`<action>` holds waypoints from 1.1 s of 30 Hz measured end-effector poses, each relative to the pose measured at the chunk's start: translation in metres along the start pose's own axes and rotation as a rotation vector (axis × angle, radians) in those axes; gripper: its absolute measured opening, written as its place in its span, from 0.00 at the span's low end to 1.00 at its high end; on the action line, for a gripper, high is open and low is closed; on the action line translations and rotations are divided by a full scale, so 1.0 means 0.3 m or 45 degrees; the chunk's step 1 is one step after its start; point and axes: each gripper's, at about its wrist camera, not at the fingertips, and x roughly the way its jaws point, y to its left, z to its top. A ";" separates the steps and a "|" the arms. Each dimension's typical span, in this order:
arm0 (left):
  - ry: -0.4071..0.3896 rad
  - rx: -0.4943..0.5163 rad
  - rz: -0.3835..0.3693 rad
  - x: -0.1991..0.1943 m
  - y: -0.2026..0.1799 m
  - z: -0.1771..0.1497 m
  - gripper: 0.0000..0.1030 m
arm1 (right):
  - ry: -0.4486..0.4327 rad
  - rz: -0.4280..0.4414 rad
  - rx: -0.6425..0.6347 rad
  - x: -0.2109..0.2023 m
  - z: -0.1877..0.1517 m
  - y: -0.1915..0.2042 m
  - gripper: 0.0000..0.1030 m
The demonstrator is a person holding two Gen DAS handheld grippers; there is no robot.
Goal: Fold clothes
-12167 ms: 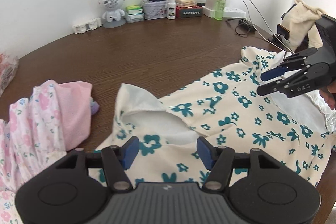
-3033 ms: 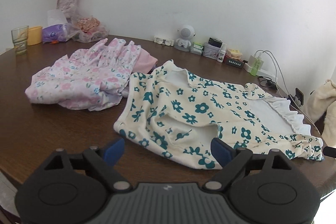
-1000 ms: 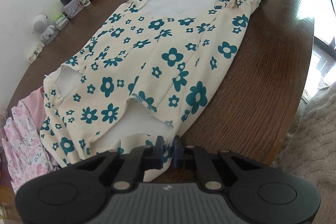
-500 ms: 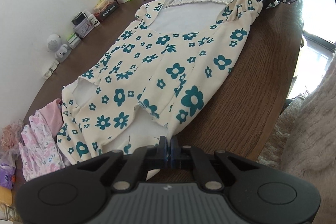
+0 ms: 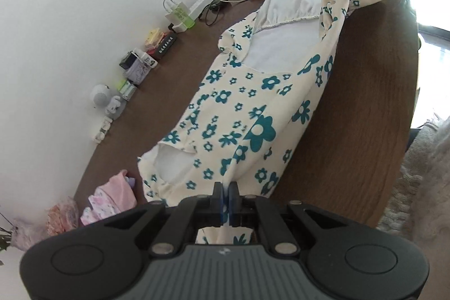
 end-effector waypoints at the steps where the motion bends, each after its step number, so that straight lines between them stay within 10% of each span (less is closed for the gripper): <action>1: -0.001 0.019 0.025 0.029 0.023 0.014 0.02 | -0.003 -0.035 -0.040 0.010 0.022 -0.016 0.05; 14: 0.130 -0.141 -0.146 0.336 0.131 0.015 0.02 | 0.077 0.004 -0.242 0.329 0.150 -0.158 0.05; 25: 0.014 -0.224 -0.237 0.166 0.142 -0.003 0.02 | -0.008 0.025 -0.150 0.155 0.106 -0.174 0.06; 33: 0.100 -0.268 -0.277 0.352 0.166 0.021 0.03 | 0.031 0.044 -0.136 0.302 0.130 -0.197 0.06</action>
